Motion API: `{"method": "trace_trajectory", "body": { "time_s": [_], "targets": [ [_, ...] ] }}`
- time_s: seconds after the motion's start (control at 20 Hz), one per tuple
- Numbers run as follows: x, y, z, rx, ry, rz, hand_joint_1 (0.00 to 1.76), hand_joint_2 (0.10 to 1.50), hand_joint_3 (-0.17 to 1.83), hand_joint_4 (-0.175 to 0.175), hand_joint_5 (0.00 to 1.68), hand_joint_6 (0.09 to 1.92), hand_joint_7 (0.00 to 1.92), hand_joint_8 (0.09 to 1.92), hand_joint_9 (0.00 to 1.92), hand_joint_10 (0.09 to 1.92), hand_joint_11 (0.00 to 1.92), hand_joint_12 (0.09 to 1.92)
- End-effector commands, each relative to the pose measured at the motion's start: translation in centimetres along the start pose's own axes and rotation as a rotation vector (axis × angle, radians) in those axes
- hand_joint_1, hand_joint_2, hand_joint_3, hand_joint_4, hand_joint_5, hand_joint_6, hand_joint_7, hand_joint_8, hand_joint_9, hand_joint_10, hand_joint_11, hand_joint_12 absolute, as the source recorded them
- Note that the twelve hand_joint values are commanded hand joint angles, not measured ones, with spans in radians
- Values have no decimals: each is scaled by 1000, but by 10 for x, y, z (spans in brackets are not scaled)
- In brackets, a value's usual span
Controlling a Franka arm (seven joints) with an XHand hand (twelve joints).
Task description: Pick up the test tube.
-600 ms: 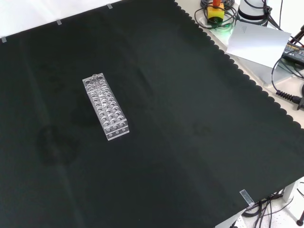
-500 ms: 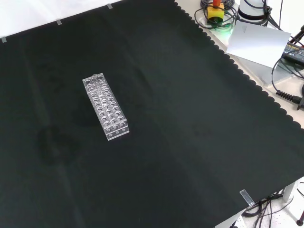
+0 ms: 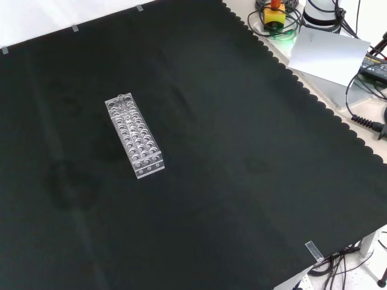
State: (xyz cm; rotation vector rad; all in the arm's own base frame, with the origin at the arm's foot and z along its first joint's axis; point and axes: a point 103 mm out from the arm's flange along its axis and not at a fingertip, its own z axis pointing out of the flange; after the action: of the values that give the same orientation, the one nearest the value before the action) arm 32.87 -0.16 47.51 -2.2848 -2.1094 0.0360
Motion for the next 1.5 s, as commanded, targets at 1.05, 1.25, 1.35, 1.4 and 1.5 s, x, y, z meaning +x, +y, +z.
{"method": "trace_trajectory", "body": {
  "time_s": [1.05,1.25,1.35,1.4,1.5],
  "targets": [
    [15,153,119,205,8,-41,504,954,161,-76,188,87,22,858,2,946,0,1418],
    [9,169,138,228,8,-21,527,954,159,-85,229,87,87,883,36,972,0,1468],
    [7,178,145,245,-6,-21,544,952,158,-90,250,87,125,893,65,977,0,1493],
    [6,182,149,253,-14,-22,551,951,157,-92,266,87,148,899,85,980,0,1504],
    [5,191,156,263,-26,-22,559,949,158,-97,299,87,188,905,129,976,0,1527]
  ]
}}
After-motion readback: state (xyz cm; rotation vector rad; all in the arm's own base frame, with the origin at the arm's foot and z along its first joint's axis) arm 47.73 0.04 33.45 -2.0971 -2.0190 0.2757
